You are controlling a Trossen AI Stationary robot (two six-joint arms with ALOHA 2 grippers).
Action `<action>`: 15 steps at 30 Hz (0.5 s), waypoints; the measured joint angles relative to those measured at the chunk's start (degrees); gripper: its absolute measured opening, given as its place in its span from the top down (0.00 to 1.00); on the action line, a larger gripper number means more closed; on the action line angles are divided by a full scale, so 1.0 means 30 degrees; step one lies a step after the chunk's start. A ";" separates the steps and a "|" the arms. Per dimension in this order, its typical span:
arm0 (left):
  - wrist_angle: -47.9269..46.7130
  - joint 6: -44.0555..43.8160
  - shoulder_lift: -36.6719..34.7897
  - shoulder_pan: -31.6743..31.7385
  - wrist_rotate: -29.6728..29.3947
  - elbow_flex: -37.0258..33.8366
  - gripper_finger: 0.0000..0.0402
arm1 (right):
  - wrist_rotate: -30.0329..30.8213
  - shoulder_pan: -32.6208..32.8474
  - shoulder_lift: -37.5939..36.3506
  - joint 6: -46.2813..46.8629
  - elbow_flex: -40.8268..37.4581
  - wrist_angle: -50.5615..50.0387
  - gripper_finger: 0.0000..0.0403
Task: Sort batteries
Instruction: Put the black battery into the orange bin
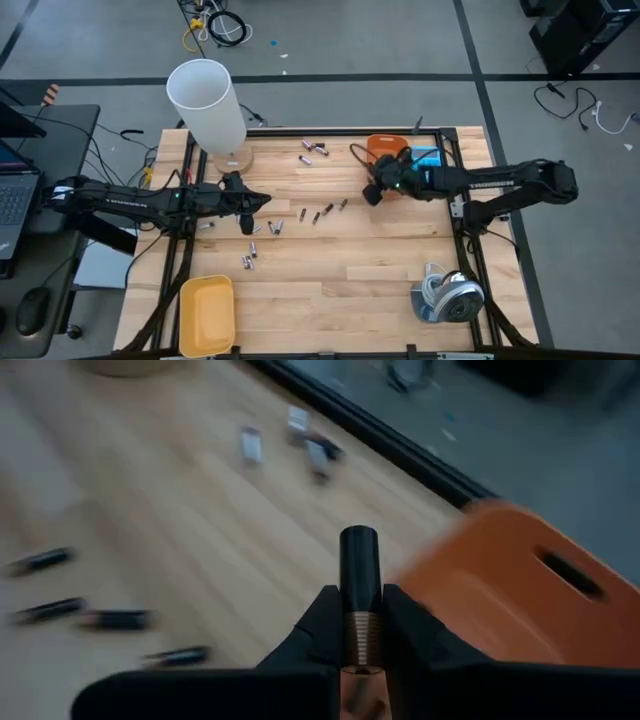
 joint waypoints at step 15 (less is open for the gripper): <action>0.0027 0.0030 0.0000 -0.0005 -0.0561 0.0000 0.92 | -0.0658 -0.2814 -0.0071 0.4387 -0.2522 0.2113 0.91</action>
